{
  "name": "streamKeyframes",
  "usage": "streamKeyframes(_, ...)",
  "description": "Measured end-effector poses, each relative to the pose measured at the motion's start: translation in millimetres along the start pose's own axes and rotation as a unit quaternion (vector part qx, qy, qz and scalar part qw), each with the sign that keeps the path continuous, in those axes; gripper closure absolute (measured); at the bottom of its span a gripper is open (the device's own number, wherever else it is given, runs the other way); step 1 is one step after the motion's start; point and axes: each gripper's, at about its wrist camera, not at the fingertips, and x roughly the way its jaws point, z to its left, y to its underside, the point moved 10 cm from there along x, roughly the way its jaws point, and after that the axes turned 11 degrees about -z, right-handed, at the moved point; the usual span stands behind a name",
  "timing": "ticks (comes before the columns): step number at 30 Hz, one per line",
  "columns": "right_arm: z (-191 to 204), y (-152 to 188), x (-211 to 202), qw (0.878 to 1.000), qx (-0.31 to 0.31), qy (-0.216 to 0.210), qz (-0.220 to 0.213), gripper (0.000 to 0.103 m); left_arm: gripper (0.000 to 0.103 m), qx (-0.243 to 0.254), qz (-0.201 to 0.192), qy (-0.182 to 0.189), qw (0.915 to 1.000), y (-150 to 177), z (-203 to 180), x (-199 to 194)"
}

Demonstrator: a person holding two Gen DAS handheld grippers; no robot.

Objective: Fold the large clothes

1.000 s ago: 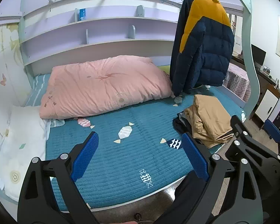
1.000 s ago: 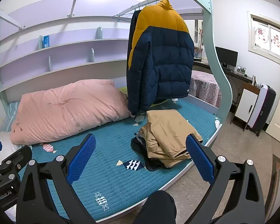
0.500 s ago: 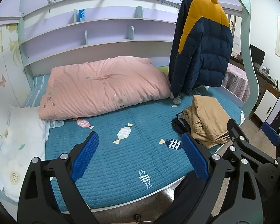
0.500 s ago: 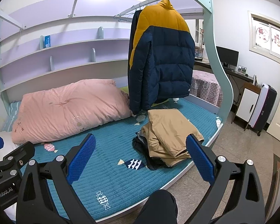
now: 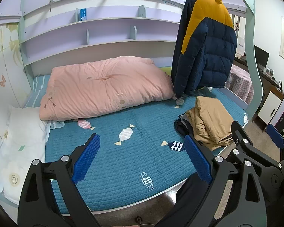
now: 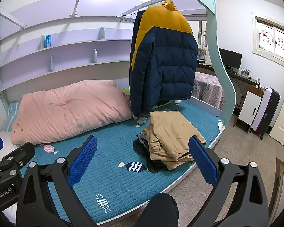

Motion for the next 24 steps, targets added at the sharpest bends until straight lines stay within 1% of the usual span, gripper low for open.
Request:
streamKeyframes(18, 0.1, -1.8, 2.7, 1.0, -0.003, -0.002, -0.002, 0.009, 0.012, -0.005, 0.002, -0.002, 1.0, 1.0, -0.6, 1.4)
streamKeyframes(24, -2.7, -2.4, 6.7, 1.0, 0.004, -0.007, 0.008, 0.009, 0.012, -0.004, 0.006, 0.0, 1.0, 0.3, 0.6, 1.9)
